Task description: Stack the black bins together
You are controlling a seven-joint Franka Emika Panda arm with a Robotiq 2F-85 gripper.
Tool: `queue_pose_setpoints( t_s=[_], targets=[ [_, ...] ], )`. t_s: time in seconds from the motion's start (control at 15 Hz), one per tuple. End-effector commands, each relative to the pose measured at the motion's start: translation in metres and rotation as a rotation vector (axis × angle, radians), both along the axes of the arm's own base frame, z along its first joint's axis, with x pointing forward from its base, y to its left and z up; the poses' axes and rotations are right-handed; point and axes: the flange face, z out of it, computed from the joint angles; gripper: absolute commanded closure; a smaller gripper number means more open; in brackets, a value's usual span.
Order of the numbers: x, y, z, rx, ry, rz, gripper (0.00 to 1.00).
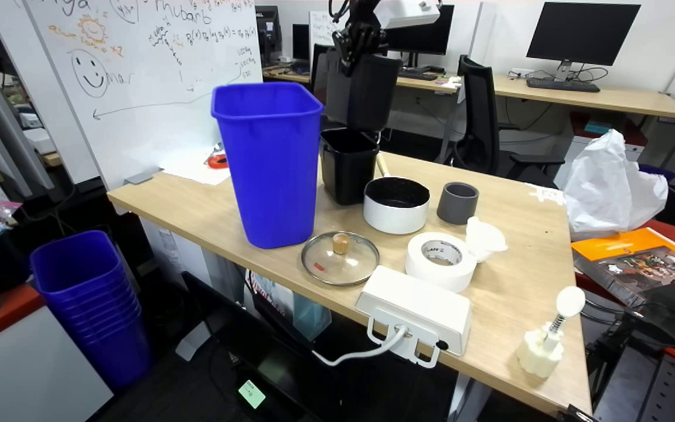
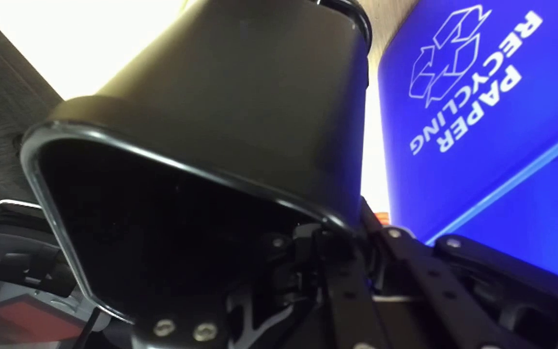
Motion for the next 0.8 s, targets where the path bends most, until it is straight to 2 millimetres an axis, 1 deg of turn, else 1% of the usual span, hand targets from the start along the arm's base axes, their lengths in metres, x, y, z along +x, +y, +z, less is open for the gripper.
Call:
queue_pose_setpoints(
  t_s=[0.0, 0.33, 0.73],
  targets=[
    [-0.004, 0.007, -0.005, -0.038, 0.017, 0.009, 0.97],
    [-0.01, 0.023, -0.02, -0.065, 0.038, 0.02, 0.97],
    [-0.014, 0.019, -0.041, -0.102, 0.054, 0.002, 0.97]
  ],
)
